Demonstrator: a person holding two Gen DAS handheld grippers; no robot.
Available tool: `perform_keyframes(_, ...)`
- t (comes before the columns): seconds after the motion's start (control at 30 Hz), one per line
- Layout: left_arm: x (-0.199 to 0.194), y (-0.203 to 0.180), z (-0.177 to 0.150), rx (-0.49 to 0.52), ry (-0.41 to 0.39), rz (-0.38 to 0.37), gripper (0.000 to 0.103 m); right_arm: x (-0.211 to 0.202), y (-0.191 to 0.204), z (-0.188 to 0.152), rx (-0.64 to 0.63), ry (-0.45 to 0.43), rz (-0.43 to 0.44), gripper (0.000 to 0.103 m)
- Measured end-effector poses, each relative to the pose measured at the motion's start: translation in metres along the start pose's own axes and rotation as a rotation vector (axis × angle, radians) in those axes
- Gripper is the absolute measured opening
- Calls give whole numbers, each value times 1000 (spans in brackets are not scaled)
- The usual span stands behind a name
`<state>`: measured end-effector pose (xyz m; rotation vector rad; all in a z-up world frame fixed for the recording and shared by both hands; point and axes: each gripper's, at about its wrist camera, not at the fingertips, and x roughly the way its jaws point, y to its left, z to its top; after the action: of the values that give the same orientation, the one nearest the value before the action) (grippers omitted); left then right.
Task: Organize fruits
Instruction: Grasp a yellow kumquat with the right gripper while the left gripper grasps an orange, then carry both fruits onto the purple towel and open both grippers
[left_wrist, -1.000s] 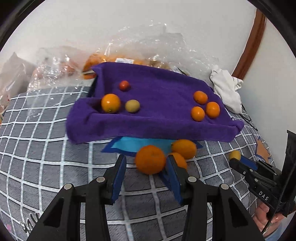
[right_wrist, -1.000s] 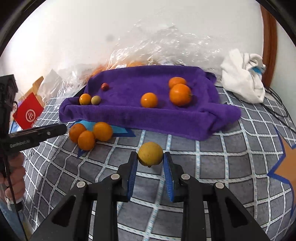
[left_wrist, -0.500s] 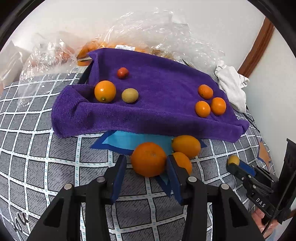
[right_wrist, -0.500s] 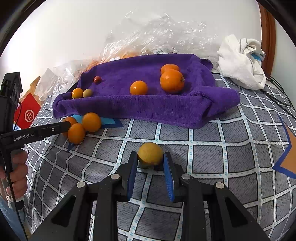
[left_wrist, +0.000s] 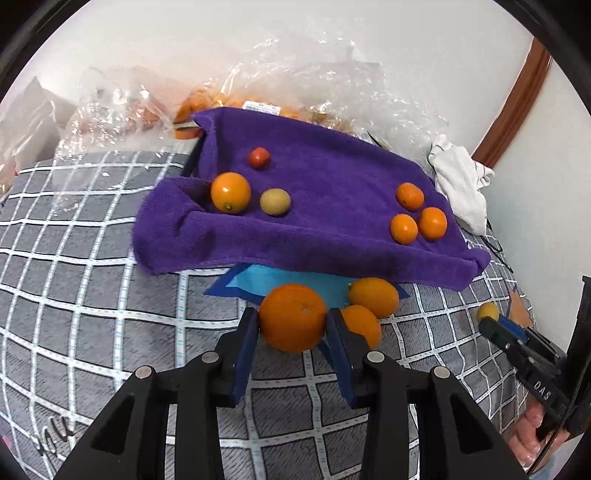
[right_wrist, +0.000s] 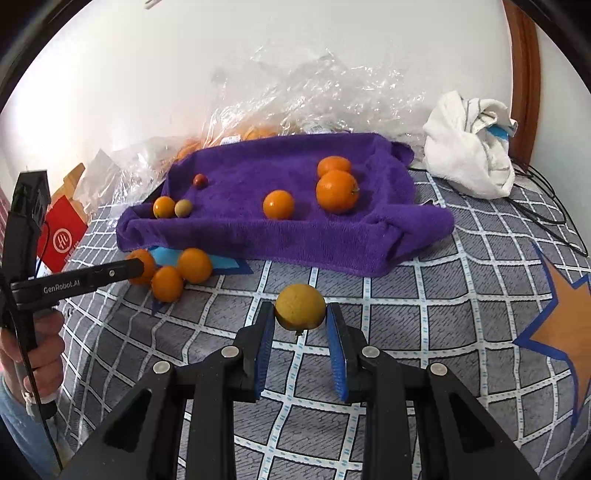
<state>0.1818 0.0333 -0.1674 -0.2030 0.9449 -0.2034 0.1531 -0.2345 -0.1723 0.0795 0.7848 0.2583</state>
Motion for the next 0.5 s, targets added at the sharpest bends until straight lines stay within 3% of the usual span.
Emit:
perform_keyframes(0.3,-33,9,20,-11,-57,20,36,-21,3,40,-15,-61,-17,28)
perform_keyframes(0.5,-37,10,48,-26,-76,20,36,-13,4,72,-14,-83,-7,28)
